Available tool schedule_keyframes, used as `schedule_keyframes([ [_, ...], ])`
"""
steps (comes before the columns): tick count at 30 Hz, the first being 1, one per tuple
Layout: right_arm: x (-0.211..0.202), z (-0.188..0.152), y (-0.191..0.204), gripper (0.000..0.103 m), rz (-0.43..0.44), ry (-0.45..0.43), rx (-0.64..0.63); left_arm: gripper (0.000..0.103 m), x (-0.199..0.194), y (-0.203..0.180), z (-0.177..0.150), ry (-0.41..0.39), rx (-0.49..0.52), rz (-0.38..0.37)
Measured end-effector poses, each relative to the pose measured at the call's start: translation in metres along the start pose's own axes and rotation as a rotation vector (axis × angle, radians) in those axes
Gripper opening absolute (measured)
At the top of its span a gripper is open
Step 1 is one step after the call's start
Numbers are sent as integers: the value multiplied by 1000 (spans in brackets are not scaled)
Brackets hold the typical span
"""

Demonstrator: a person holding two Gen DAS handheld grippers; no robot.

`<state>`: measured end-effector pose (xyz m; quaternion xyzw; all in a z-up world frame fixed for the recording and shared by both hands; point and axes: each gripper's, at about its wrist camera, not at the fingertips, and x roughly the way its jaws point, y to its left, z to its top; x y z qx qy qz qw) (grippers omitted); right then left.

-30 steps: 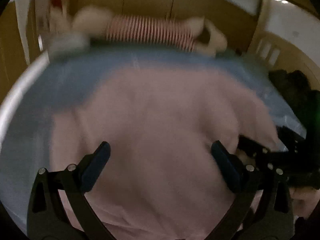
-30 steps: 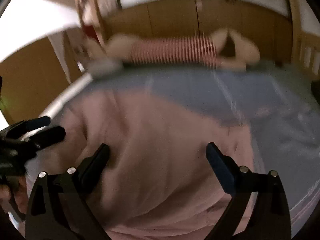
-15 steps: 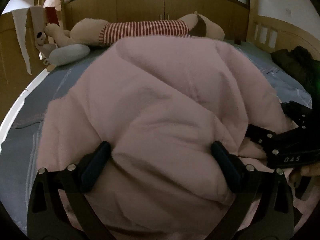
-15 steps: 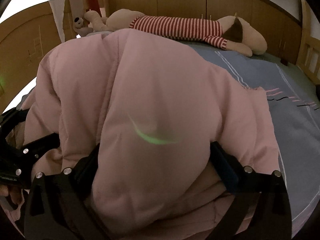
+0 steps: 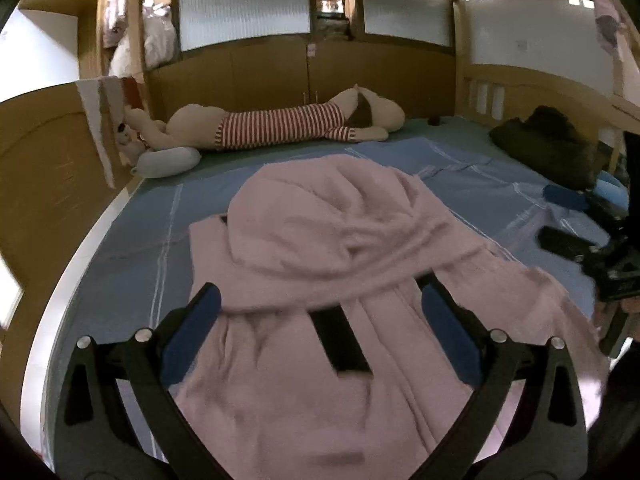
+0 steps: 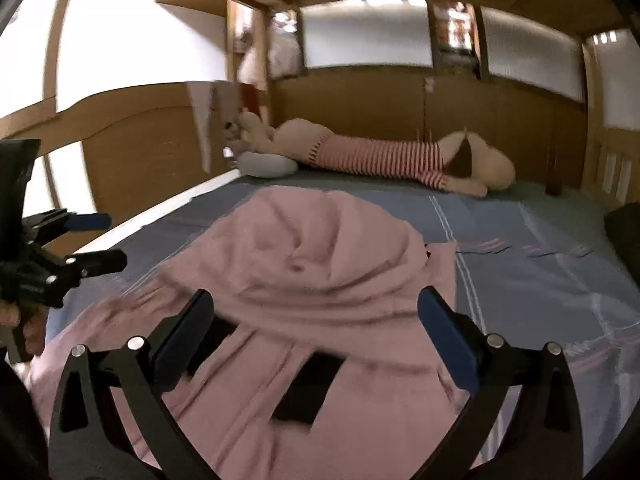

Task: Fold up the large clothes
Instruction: 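Open the right tool and withdraw both tools above the jacket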

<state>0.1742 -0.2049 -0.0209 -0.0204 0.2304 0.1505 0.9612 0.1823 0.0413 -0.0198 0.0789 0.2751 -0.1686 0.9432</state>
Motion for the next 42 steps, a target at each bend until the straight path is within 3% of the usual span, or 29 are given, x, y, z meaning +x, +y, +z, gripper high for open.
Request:
schedule_keyframes([
  [5,-77,-26,36,102,-35,-42,-89,101,-55,-15,-41,-60,-7,44],
  [9,-116,-39,59,102,-64,-97,-130,101,-69,-10,-50,-39,-60,61],
  [18,-133,-40,55,102,-118,-106,-62,101,-98,-14,-52,-80,-108,65],
  [22,-147,-37,52,102,-126,-141,-19,101,-109,-22,-53,-107,-75,77],
  [42,-163,-39,58,102,-155,-172,-44,101,-121,-18,-59,-101,-74,94],
])
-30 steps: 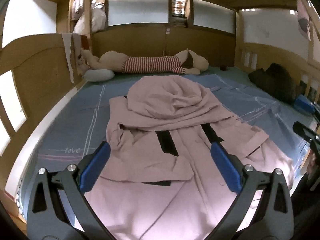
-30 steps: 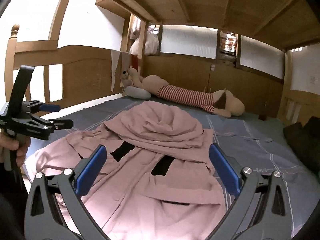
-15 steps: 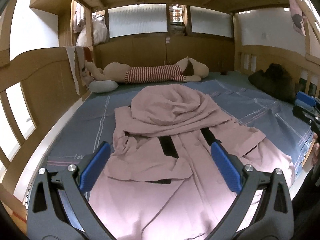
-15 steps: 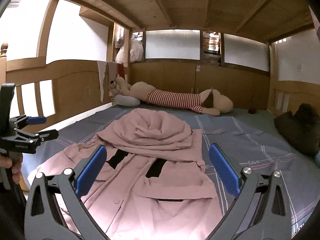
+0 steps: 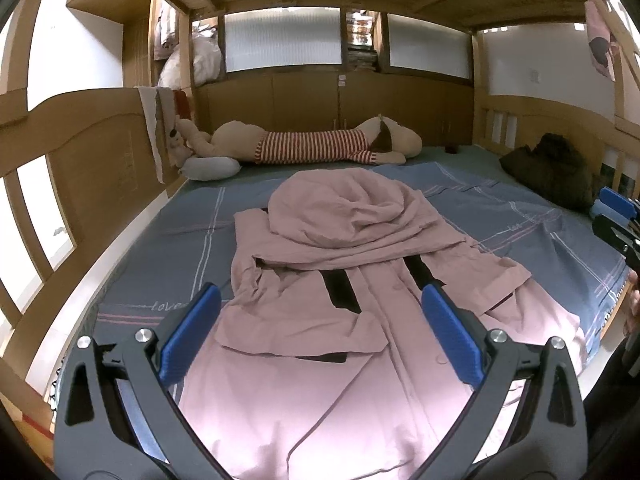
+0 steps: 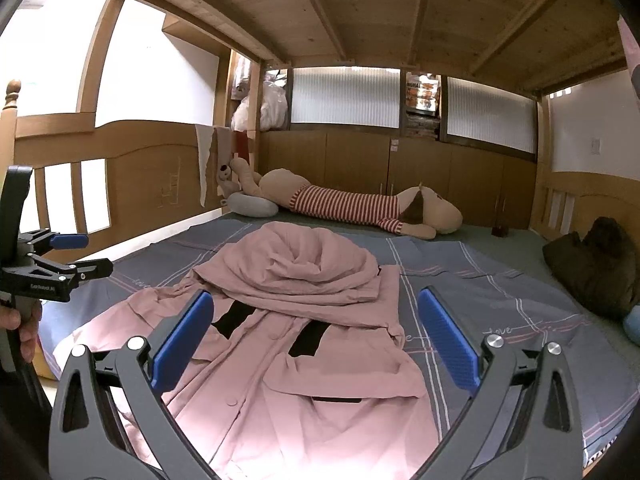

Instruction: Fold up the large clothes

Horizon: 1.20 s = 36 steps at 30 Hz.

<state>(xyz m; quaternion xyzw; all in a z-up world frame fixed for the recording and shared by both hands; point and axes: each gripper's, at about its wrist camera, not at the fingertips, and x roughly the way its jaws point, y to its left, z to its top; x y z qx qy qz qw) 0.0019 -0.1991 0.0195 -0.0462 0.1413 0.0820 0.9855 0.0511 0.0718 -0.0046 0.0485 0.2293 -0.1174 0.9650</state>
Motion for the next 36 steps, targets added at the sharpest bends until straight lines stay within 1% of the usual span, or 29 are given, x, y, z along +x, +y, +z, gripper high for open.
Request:
schedule_keyframes([
  [11,-3,-1,-2,102,-1,1,-16,101,-10,1,3,-38,-8,-23],
  [16,-7,-1,-2,102,4,-2,-29,101,-13,3,4,-38,-12,-39],
  [22,-10,-1,-3,102,6,0,-49,101,-17,2,1,-32,14,-56],
  [26,-14,-2,-6,102,6,3,-70,101,-18,-2,-4,-18,49,-60],
  [28,-15,-3,-5,102,4,3,-86,101,-18,-6,-6,-10,77,-63],
  [31,-19,-5,-7,102,4,8,-115,101,-25,-14,-11,-17,160,-61],
  [35,-27,-9,-2,102,7,21,-191,101,-44,-31,-25,-77,336,-52],
  [36,-30,-12,-1,102,14,25,-217,101,-50,-37,-32,-94,401,-49],
])
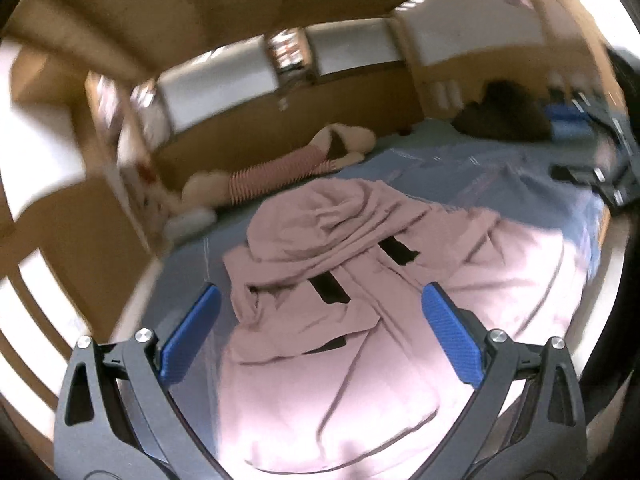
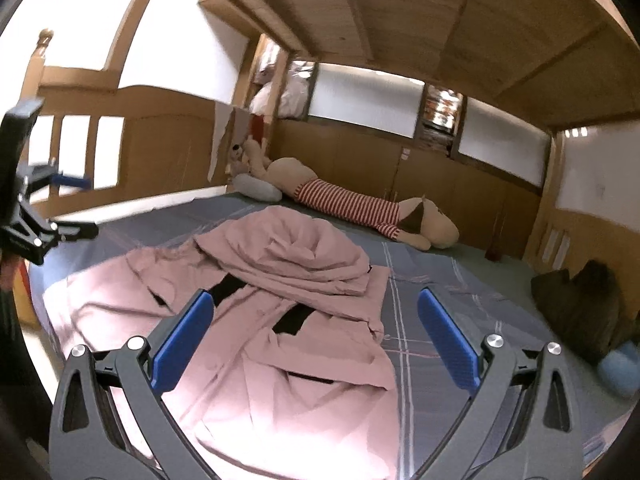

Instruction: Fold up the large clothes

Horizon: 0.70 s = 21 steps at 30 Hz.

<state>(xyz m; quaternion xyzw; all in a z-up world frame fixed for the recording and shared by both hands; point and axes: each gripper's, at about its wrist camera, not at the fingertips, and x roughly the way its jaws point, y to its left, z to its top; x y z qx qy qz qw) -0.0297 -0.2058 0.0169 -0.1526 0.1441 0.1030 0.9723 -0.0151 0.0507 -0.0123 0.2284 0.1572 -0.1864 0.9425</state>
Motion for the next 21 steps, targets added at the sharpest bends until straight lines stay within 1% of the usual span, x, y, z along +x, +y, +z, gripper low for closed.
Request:
schedule_keyframes([
  [2,-4,-6,5,102,8,11,-53,101,-8,-16,-11,-9,120,6],
  [6,-7,-25,24,102,48,67,-215,101,-11,-42,-37,25,326,2],
  [8,-7,-40,38,102,74,99,-298,101,-12,-56,-59,45,438,-34],
  [10,-5,-64,56,102,112,159,-397,101,-12,-67,-76,59,509,-64],
  [11,-4,-76,65,102,128,187,-438,101,-12,-73,-85,67,549,-71],
  [13,-3,-106,90,102,145,233,-564,101,-9,-87,-107,87,647,-75],
  [16,-8,-150,126,102,170,250,-753,101,-3,-105,-133,125,775,-89],
  [17,-8,-166,137,102,162,256,-822,101,0,-110,-140,133,820,-85],
  [19,-4,-185,150,102,135,260,-911,101,3,-114,-145,138,845,-86],
  [21,1,-198,159,102,80,245,-987,101,4,-114,-144,131,842,-95],
])
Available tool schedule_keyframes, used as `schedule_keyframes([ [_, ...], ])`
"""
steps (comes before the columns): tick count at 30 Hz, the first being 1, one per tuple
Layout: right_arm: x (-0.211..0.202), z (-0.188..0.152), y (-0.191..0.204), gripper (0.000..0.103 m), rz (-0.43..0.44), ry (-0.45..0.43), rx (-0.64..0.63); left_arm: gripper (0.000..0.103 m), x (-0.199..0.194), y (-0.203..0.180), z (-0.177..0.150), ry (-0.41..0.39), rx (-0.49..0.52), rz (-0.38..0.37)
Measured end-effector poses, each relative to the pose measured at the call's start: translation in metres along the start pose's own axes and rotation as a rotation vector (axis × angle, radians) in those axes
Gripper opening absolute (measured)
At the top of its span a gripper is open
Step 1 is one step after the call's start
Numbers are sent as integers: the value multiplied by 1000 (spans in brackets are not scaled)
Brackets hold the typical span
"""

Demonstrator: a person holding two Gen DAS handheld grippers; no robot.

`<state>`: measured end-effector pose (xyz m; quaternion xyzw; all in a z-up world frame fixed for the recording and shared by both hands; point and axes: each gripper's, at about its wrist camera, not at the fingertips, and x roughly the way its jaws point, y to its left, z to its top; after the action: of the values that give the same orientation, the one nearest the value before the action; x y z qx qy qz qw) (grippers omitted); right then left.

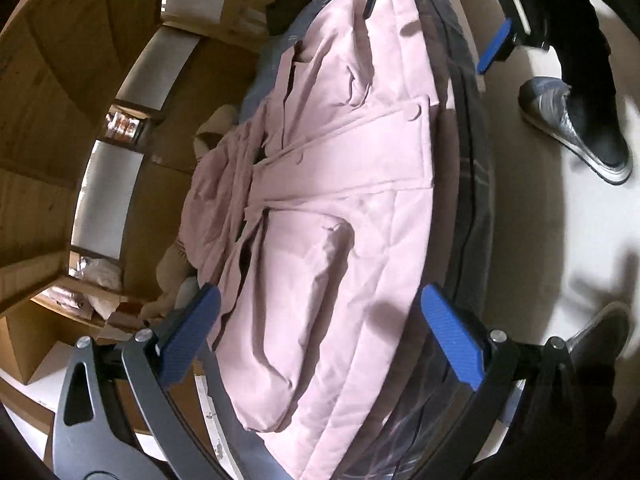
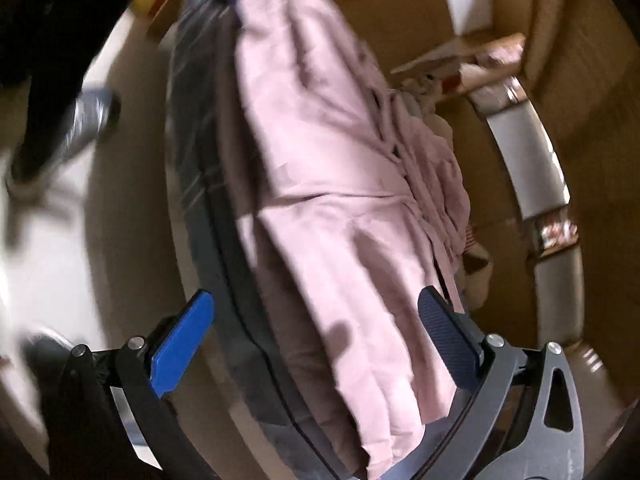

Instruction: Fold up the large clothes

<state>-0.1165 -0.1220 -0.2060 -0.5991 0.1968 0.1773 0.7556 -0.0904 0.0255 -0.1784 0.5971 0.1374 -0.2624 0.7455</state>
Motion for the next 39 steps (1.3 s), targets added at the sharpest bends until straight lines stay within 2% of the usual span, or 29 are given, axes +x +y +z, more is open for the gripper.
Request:
schedule_keyframes([
  [2,5,2,8,102,-65,-7,-46,101,0,2,1,-9,-6,3],
  [6,19,3,14,102,-128,20,-77,101,2,1,1,-12,-1,5],
  [16,28,4,-12,102,-284,52,-21,101,1,-6,4,-13,5,-2],
  [19,42,1,-13,102,-291,103,-30,101,0,-9,5,-20,12,-6],
  [22,50,-1,-26,102,-340,124,-2,101,-1,-12,6,-27,14,-16],
  [26,66,-4,-41,99,-308,200,16,101,2,-21,8,-26,36,-33],
  [29,72,-4,-58,72,-220,223,82,101,4,-28,11,-26,52,-33],
  [30,71,-2,-63,55,-195,221,109,101,6,-30,12,-24,54,-31],
  [31,68,2,-72,45,-178,210,143,101,8,-32,13,-21,56,-26],
  [34,59,11,-93,29,-154,176,222,101,17,-32,15,-1,52,0],
  [39,43,16,-129,21,-151,130,376,101,34,-26,13,64,30,38],
])
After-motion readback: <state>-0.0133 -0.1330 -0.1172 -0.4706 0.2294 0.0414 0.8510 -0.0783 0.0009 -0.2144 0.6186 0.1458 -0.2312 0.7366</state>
